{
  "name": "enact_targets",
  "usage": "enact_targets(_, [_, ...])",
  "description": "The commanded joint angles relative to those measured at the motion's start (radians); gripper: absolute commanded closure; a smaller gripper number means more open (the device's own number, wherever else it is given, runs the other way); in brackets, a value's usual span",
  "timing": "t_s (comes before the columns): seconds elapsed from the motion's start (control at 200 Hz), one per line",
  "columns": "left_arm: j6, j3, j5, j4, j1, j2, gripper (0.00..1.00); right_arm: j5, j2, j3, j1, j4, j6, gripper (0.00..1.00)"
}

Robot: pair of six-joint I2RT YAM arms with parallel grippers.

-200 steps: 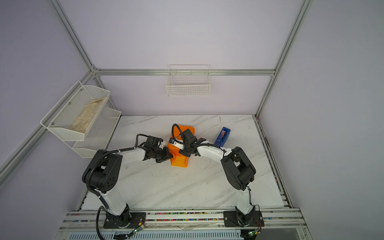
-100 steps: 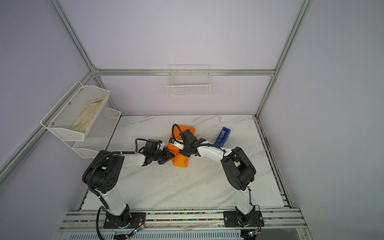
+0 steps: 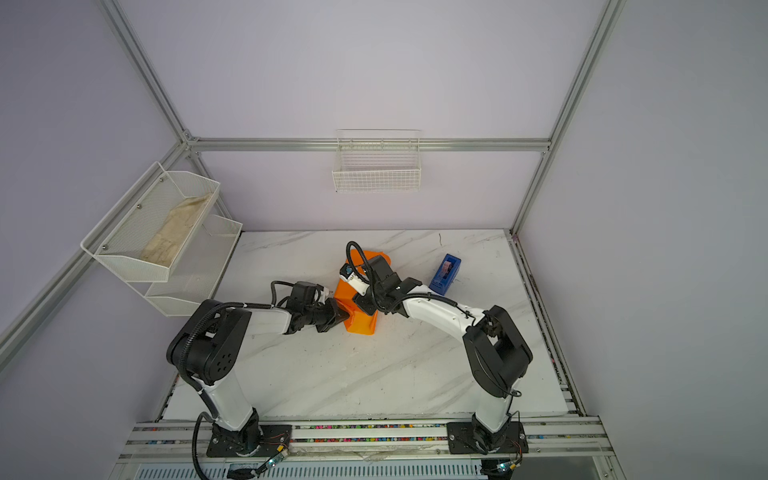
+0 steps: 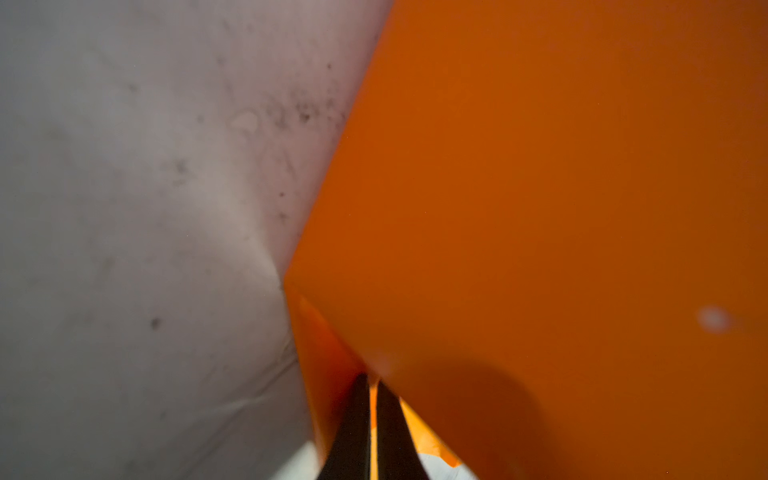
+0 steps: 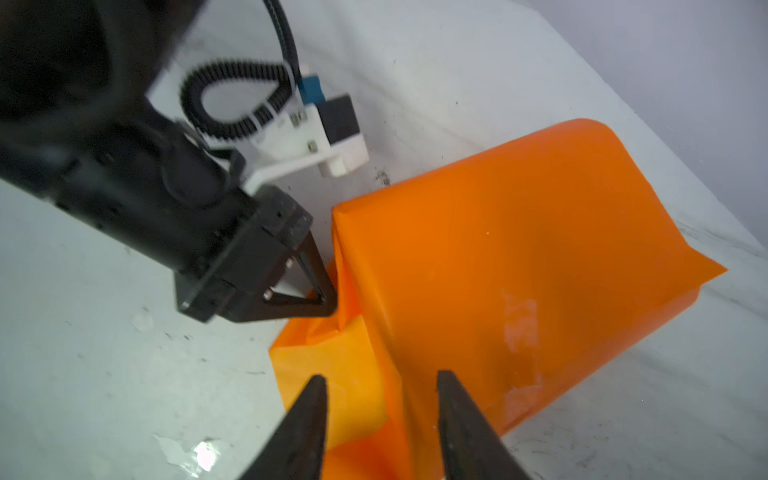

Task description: Wrap the gift box in paper

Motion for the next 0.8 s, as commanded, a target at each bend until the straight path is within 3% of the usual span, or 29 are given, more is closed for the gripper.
enact_targets(0.0, [-0.007,-0.038,0.011,0.031,-0.005,0.015,0.92,-0.035,-0.027,-0.082,0.045,0.105,0.337,0.80])
enact_targets(0.14, [-0.011,-0.042,0.011,0.035,-0.005,0.022,0.94,0.039,0.011,-0.155,0.094,0.232,0.538,1.00])
enact_targets(0.25, [-0.013,-0.045,0.013,0.036,-0.005,0.025,0.95,0.054,0.071,-0.172,0.099,0.348,0.625,1.00])
enact_targets(0.445, [-0.013,-0.048,0.015,0.037,-0.003,0.028,0.95,0.101,0.185,-0.122,0.114,0.391,0.615,1.00])
enact_targets(0.795, [-0.014,-0.047,0.019,0.030,0.000,0.036,0.96,0.308,0.308,-0.025,0.114,0.295,0.588,1.00])
